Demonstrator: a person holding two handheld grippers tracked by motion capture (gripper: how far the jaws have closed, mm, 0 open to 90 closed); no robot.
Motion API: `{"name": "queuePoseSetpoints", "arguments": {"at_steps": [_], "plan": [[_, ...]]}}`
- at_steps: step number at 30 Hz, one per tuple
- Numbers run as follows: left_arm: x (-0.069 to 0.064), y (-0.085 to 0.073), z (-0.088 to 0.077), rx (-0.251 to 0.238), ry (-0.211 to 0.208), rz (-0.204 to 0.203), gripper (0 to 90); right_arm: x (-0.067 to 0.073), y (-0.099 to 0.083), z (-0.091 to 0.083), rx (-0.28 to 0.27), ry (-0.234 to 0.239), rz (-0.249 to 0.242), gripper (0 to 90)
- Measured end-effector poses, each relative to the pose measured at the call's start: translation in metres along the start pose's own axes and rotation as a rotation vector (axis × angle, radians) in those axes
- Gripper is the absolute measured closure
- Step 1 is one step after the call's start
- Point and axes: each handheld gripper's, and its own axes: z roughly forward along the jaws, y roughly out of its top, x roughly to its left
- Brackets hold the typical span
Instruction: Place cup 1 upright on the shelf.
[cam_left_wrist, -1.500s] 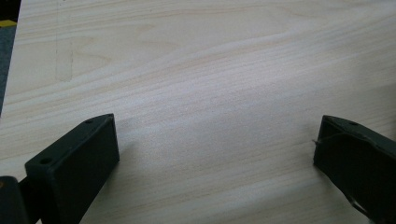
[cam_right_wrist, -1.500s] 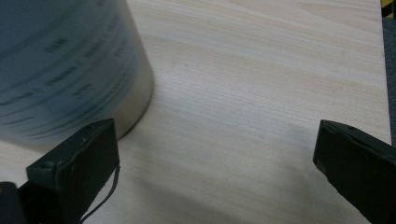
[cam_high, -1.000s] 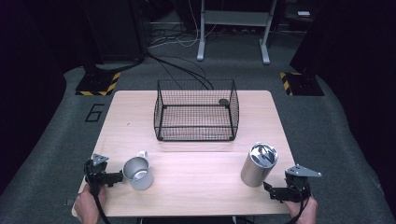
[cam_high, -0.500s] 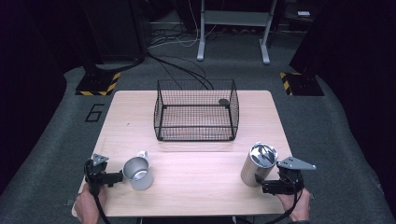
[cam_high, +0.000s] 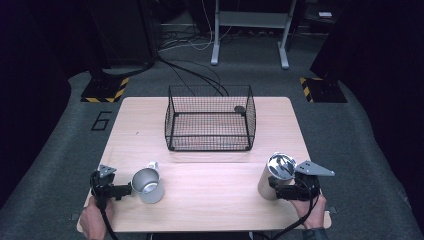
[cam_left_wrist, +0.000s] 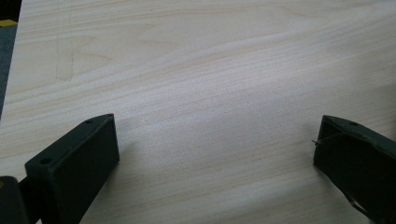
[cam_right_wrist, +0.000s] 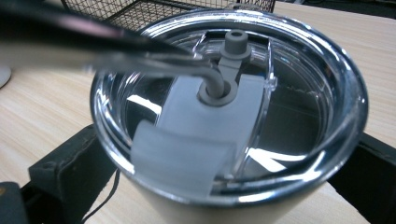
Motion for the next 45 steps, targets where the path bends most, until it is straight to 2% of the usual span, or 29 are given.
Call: {"name": "queuePoseSetpoints", "arguments": {"at_steps": [7, 20, 24, 39, 45], "plan": [[0.0, 0.0, 0.0, -0.003, 0.001, -0.001, 0.0, 0.0, 0.002, 0.006, -0.019, -0.01, 0.009, 0.4], [0.0, 0.0, 0.0, 0.006, -0.002, 0.001, 0.0, 0.004, 0.005, 0.01, -0.034, -0.038, -0.019, 2.9], [0.0, 0.0, 0.0, -0.005, 0.003, -0.001, 0.0, 0.005, 0.006, 0.011, -0.031, -0.047, -0.026, 3.2], [0.0, 0.0, 0.0, -0.003, -0.001, -0.002, 0.0, 0.007, 0.01, 0.011, -0.026, -0.04, -0.034, 3.3], [0.0, 0.0, 0.0, -0.004, 0.002, -0.001, 0.0, 0.008, 0.016, 0.01, -0.03, -0.031, -0.053, 3.3]]}}
